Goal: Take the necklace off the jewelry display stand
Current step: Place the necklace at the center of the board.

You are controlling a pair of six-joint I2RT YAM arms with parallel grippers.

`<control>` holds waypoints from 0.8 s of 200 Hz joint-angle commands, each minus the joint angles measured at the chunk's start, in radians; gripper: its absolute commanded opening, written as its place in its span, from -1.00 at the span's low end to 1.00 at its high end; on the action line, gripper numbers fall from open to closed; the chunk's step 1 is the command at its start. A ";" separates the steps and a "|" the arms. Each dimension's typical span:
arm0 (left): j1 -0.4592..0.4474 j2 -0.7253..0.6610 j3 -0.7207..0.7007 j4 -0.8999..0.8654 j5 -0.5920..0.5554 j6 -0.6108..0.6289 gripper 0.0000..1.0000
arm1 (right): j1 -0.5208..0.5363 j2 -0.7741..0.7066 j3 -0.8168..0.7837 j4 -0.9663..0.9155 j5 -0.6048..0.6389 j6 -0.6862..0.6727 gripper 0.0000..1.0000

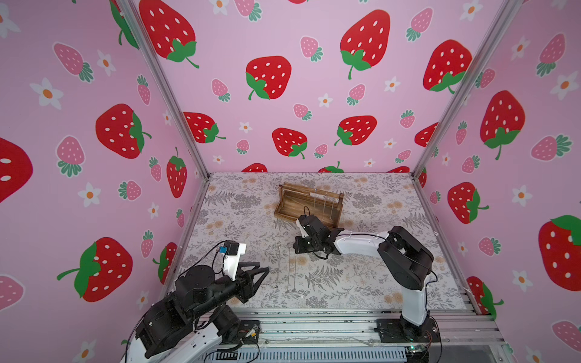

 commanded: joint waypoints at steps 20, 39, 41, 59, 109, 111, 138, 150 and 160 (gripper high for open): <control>-0.003 0.003 -0.007 0.011 0.015 0.011 -0.07 | -0.009 0.034 0.025 -0.025 -0.016 -0.013 -1.00; -0.003 0.001 -0.007 0.012 0.015 0.011 -0.07 | -0.012 0.039 0.025 -0.023 -0.018 -0.013 -1.00; -0.004 0.001 -0.007 0.012 0.015 0.010 -0.07 | -0.012 0.039 0.025 -0.023 -0.018 -0.013 -1.00; -0.003 0.002 -0.008 0.012 0.015 0.011 -0.08 | -0.013 0.040 0.025 -0.021 -0.016 -0.013 -1.00; -0.003 0.008 -0.007 0.014 0.043 0.013 -0.07 | -0.015 0.050 0.035 -0.017 -0.017 -0.012 -1.00; -0.003 0.008 -0.007 0.013 0.044 0.012 -0.07 | -0.016 0.050 0.034 -0.017 -0.018 -0.012 -1.00; -0.004 0.006 -0.007 0.014 0.040 0.013 -0.07 | -0.018 0.053 0.037 -0.015 -0.021 -0.010 -0.96; -0.003 0.008 -0.008 0.014 0.040 0.012 -0.07 | -0.017 0.052 0.038 -0.015 -0.021 -0.010 -0.96; -0.003 0.009 -0.007 0.014 0.040 0.012 -0.07 | -0.019 0.053 0.037 -0.015 -0.021 -0.010 -0.96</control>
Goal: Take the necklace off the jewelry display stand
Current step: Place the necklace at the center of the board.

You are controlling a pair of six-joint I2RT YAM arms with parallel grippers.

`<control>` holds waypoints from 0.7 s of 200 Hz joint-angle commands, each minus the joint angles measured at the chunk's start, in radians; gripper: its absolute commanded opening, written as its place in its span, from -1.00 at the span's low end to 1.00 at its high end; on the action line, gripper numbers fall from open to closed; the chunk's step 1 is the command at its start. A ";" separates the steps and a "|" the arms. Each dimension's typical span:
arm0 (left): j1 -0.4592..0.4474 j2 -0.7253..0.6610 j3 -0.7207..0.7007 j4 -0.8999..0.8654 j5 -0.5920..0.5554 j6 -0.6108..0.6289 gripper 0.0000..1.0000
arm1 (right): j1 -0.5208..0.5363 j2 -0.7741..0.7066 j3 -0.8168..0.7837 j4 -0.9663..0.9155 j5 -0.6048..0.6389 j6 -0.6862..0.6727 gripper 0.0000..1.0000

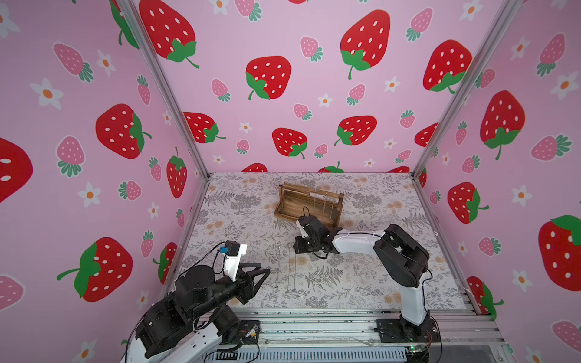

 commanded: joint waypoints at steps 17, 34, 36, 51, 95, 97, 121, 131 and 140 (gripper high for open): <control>-0.003 0.011 -0.010 0.013 0.016 0.012 -0.07 | -0.007 0.016 0.023 -0.010 -0.008 -0.012 -0.94; -0.004 0.013 -0.008 0.015 0.017 0.013 -0.07 | -0.007 0.017 0.022 -0.010 -0.008 -0.012 -0.88; -0.003 0.012 -0.009 0.014 0.017 0.013 -0.07 | -0.007 0.015 0.023 -0.010 -0.008 -0.012 -0.88; -0.004 0.014 -0.008 0.015 0.017 0.013 -0.07 | -0.009 0.017 0.023 -0.009 -0.008 -0.011 -0.85; -0.003 0.013 -0.009 0.017 0.019 0.014 -0.07 | -0.010 0.023 0.033 -0.010 -0.017 -0.009 -0.74; -0.003 0.014 -0.009 0.017 0.019 0.014 -0.07 | -0.009 0.024 0.032 -0.010 -0.018 -0.009 -0.73; -0.003 0.013 -0.009 0.016 0.020 0.014 -0.07 | -0.012 0.026 0.038 -0.014 -0.020 -0.011 -0.70; -0.003 0.012 -0.007 0.017 0.020 0.014 -0.07 | -0.012 0.025 0.040 -0.015 -0.020 -0.011 -0.70; -0.003 0.013 -0.007 0.017 0.019 0.016 -0.07 | -0.011 0.022 0.041 -0.015 -0.020 -0.011 -0.70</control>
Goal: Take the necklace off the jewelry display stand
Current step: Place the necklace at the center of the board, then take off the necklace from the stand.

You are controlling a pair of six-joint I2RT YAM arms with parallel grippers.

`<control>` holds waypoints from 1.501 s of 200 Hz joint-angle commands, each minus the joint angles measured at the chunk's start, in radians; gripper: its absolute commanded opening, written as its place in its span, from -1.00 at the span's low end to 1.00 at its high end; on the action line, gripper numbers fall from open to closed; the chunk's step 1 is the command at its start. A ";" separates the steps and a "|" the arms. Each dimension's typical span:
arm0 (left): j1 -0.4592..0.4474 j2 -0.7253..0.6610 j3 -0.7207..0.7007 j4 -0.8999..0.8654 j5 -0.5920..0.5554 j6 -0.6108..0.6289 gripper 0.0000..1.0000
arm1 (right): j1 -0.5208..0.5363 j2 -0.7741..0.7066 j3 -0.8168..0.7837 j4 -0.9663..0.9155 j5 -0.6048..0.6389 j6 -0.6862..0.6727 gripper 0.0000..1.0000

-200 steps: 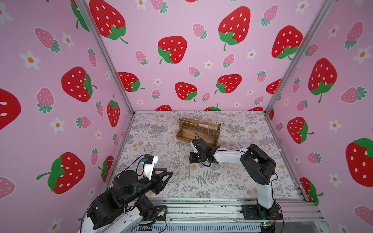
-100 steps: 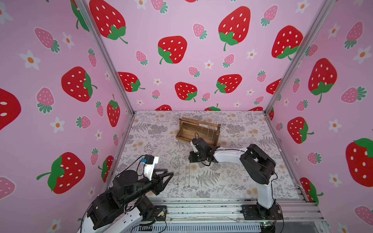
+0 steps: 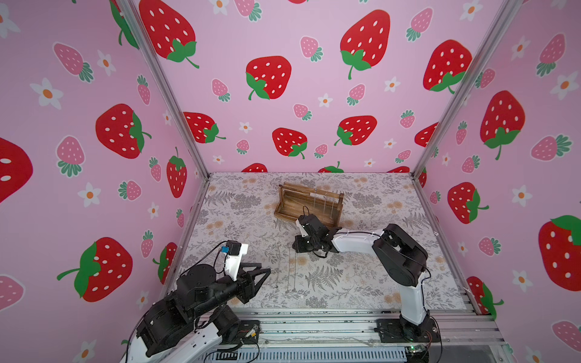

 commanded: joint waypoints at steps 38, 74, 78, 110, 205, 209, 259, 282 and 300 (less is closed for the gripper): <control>-0.003 0.001 -0.005 0.008 0.011 0.015 -0.07 | -0.004 -0.032 0.007 -0.017 0.009 -0.009 -0.70; -0.004 0.015 -0.004 0.003 -0.001 0.013 -0.05 | -0.004 -0.251 -0.115 -0.030 0.064 -0.039 -0.70; -0.003 0.017 -0.004 0.004 0.000 0.012 -0.05 | -0.005 -0.291 -0.142 -0.029 0.076 -0.045 -0.70; -0.002 0.093 -0.017 0.044 -0.018 -0.007 -0.13 | -0.011 -0.656 -0.415 -0.013 0.254 -0.145 -0.65; 0.007 0.991 0.157 0.671 -0.068 0.114 -0.14 | -0.288 -1.225 -0.876 0.004 0.193 -0.200 -0.57; 0.009 1.026 0.186 0.672 -0.082 0.125 -0.13 | -0.289 -1.222 -0.875 0.008 0.188 -0.198 -0.57; 0.042 1.253 0.396 0.680 -0.275 0.208 -0.21 | -0.298 -1.198 -0.887 0.038 0.115 -0.173 -0.56; 0.050 1.264 0.384 0.769 -0.289 0.248 -0.21 | -0.298 -1.209 -0.890 0.042 0.101 -0.163 -0.56; 0.056 1.277 0.375 0.824 -0.275 0.277 -0.22 | -0.299 -1.214 -0.892 0.046 0.090 -0.160 -0.56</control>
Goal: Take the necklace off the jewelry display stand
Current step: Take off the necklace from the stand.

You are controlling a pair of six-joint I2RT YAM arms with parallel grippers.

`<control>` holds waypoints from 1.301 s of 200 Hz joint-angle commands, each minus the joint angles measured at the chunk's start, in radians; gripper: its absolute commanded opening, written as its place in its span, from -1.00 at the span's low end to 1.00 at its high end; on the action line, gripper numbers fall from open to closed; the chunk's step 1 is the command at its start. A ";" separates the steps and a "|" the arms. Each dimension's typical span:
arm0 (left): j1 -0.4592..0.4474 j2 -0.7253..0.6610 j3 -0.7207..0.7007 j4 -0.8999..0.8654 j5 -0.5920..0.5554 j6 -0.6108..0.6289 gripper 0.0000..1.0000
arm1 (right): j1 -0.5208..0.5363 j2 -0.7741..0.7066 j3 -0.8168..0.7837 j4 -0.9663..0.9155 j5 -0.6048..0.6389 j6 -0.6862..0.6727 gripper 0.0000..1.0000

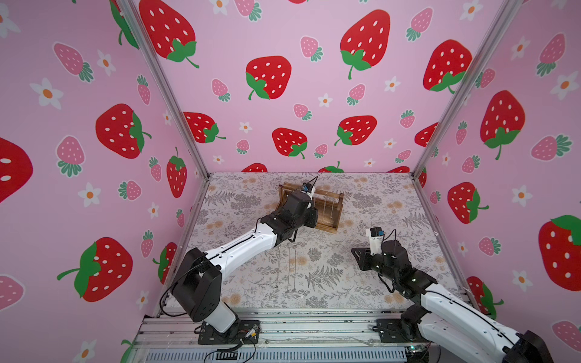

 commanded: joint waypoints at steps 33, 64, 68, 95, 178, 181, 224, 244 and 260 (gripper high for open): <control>0.035 0.050 0.024 0.172 0.046 0.082 -0.29 | -0.006 -0.015 -0.009 0.030 -0.038 0.013 -0.56; 0.049 0.081 0.070 0.140 0.020 0.075 -0.37 | -0.006 -0.014 -0.012 0.035 -0.040 0.015 -0.56; 0.049 0.082 0.072 0.141 0.015 0.077 -0.37 | -0.006 -0.013 -0.012 0.037 -0.041 0.016 -0.56; 0.062 0.099 0.088 0.146 0.040 0.078 -0.41 | -0.007 -0.001 -0.012 0.047 -0.045 0.020 -0.55; 0.082 0.100 0.083 0.158 0.146 0.072 -1.00 | -0.008 0.026 -0.012 0.055 -0.038 0.022 -0.56; 0.082 0.100 0.080 0.158 0.149 0.072 -1.00 | -0.007 0.029 -0.011 0.055 -0.038 0.022 -0.55; 0.081 0.049 0.001 0.179 0.159 0.055 -1.00 | -0.009 0.071 -0.001 0.061 -0.042 0.020 -0.55; 0.082 0.030 -0.040 0.188 0.152 0.053 -1.00 | -0.009 0.077 -0.001 0.066 -0.045 0.020 -0.55; 0.081 0.021 -0.059 0.188 0.149 0.052 -1.00 | -0.009 0.084 0.001 0.066 -0.047 0.020 -0.55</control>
